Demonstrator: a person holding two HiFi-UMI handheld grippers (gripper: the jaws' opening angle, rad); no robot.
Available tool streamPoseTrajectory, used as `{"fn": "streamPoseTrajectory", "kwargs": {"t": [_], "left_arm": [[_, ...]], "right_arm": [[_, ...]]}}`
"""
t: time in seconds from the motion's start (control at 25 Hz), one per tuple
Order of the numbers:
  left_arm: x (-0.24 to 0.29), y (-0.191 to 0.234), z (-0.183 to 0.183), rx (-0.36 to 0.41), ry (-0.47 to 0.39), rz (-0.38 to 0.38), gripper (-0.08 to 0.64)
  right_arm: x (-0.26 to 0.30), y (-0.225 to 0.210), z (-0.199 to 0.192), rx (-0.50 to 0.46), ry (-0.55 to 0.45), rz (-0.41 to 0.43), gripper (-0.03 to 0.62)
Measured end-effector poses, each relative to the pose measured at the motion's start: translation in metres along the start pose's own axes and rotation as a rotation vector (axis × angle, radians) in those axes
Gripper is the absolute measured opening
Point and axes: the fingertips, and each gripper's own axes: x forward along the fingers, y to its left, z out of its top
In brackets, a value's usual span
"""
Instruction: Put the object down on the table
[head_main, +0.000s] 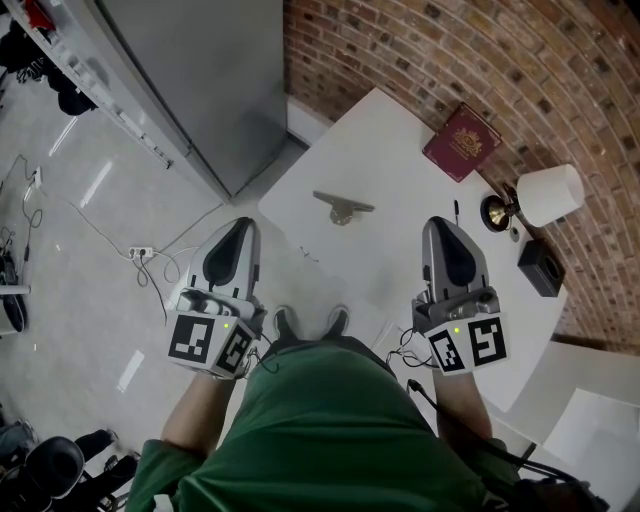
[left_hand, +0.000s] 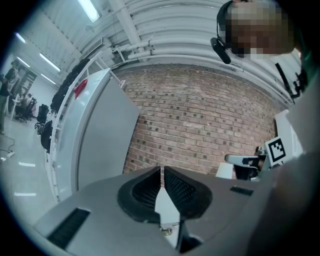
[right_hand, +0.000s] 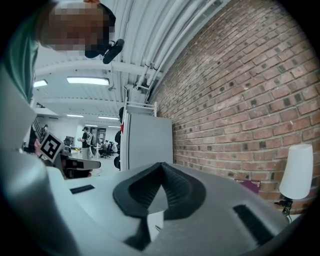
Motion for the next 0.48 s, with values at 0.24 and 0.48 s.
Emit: {"fn": "streamPoseTrajectory", "kwargs": {"t": [0.24,0.48], "left_arm": [[0.0042,-0.0015,-0.0040,-0.001,0.013,-0.005,0.023],[0.0079,-0.0046,-0.0067,-0.004,0.016,-0.005,0.023]], "right_arm": [[0.0005,-0.0034,-0.0038,0.005,0.008,-0.005,0.003],[-0.0014,-0.0079,-0.0059,0.008,0.010,-0.006,0.002]]}}
